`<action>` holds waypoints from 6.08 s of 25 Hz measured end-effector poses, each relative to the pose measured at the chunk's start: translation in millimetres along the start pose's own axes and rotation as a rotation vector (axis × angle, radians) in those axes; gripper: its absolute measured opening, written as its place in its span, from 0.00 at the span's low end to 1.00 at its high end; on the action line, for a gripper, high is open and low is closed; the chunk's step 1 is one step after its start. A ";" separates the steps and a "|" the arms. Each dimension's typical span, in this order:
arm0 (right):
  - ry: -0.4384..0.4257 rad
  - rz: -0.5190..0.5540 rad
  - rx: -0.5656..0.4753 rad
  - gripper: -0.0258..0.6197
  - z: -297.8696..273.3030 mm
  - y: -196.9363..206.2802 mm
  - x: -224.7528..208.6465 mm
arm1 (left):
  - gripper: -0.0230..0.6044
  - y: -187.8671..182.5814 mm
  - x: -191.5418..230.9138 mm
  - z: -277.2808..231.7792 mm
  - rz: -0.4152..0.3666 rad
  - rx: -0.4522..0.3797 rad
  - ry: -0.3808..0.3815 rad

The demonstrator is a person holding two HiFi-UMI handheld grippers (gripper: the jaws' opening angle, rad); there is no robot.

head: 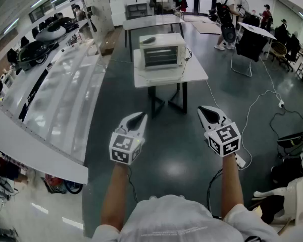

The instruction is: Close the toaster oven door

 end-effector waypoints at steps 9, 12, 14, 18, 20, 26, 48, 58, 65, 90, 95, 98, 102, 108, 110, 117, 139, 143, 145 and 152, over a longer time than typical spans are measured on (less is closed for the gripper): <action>-0.004 -0.021 -0.004 0.06 -3.1 4.5 -0.3 | 0.07 7.2 0.3 -5.1 -0.005 0.024 0.015; -0.007 -0.013 0.002 0.06 -2.4 6.1 -0.6 | 0.07 7.5 -1.0 -5.8 -0.004 0.029 0.019; -0.012 -0.011 0.003 0.06 -3.3 6.5 -0.8 | 0.07 8.1 -1.9 -6.8 -0.005 0.032 0.025; -0.028 -0.002 0.005 0.06 -5.0 7.8 0.1 | 0.07 11.3 -3.2 -8.4 0.009 0.029 0.023; -0.036 0.006 0.008 0.06 -5.5 7.5 1.6 | 0.07 11.2 -3.0 -7.8 0.021 0.025 0.023; -0.056 -0.002 -0.012 0.24 -5.2 4.1 -1.8 | 0.28 5.3 -4.3 -9.9 0.027 0.005 0.024; -0.115 0.013 -0.061 0.26 28.4 46.1 -51.1 | 0.28 12.2 -77.3 -42.4 0.032 0.050 0.026; -0.095 -0.012 -0.048 0.26 32.1 67.8 -97.1 | 0.28 9.3 -95.4 -82.6 0.026 0.059 0.028; -0.057 -0.045 -0.024 0.26 -15.4 78.3 -137.2 | 0.28 27.1 -57.9 -142.0 0.052 0.065 0.036; -0.041 -0.190 0.151 0.26 -318.1 108.8 -288.7 | 0.28 107.1 158.5 -398.2 0.187 0.223 0.036; -0.063 -0.214 0.241 0.26 -353.7 145.4 -313.7 | 0.28 142.2 174.4 -426.8 0.232 0.314 -0.010; -0.060 -0.244 0.291 0.26 -376.4 177.8 -332.0 | 0.28 168.0 179.1 -446.5 0.261 0.374 -0.038; -0.095 -0.296 0.385 0.26 -411.2 223.8 -353.2 | 0.28 203.2 186.7 -480.3 0.309 0.455 -0.074; -0.190 -0.397 0.546 0.26 -455.1 293.3 -365.4 | 0.28 263.1 189.0 -524.7 0.387 0.610 -0.129; -0.217 -0.436 0.577 0.26 -466.8 311.4 -365.0 | 0.28 282.0 187.2 -535.9 0.404 0.663 -0.133; -0.294 -0.519 0.627 0.26 -484.4 340.7 -355.9 | 0.28 326.4 185.8 -561.8 0.489 0.743 -0.199; -0.214 -0.457 0.477 0.26 -453.1 284.1 -379.0 | 0.16 278.8 200.6 -566.7 0.478 0.592 -0.321; -0.174 -0.425 0.411 0.26 -445.7 255.2 -386.0 | 0.16 257.8 206.3 -567.2 0.468 0.524 -0.351; -0.160 -0.409 0.382 0.26 -444.1 243.3 -392.2 | 0.16 248.7 210.0 -569.5 0.468 0.484 -0.359; -0.117 -0.381 0.311 0.26 -448.1 215.6 -408.7 | 0.16 208.3 233.8 -590.8 0.499 0.344 -0.365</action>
Point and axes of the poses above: the fingertips, and each gripper's own axes: z backward along the fingers, x to its left, y out of its underside, the point moved 8 cm from there along z, backward along the fingers, and after that the axes turned 9 degrees about -y, right-handed, at the moved point
